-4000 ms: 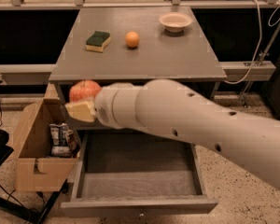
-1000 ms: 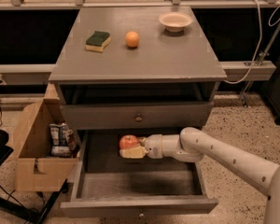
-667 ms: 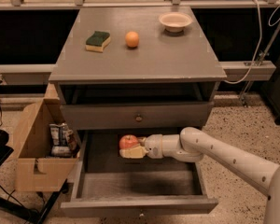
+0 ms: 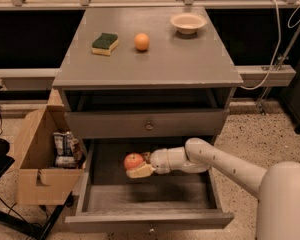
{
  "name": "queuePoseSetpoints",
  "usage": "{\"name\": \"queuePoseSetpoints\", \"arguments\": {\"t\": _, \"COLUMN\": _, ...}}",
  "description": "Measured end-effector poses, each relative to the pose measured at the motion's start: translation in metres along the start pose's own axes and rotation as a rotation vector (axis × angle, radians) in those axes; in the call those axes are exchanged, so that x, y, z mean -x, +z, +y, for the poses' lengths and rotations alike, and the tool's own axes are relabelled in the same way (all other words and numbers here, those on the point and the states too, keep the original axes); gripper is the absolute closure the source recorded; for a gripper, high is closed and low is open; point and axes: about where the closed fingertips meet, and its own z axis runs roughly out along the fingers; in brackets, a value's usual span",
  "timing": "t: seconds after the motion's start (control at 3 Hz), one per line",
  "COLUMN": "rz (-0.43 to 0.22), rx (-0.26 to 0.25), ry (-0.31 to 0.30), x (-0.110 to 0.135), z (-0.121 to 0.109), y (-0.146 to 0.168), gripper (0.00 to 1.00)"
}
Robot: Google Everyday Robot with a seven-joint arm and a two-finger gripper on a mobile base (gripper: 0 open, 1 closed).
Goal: Place apple into middle drawer
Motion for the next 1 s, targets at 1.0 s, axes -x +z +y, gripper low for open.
{"name": "queuePoseSetpoints", "arguments": {"t": 1.0, "rz": -0.029, "rx": 0.03, "ry": -0.096, "x": -0.088, "z": -0.038, "y": 0.022, "gripper": 1.0}}
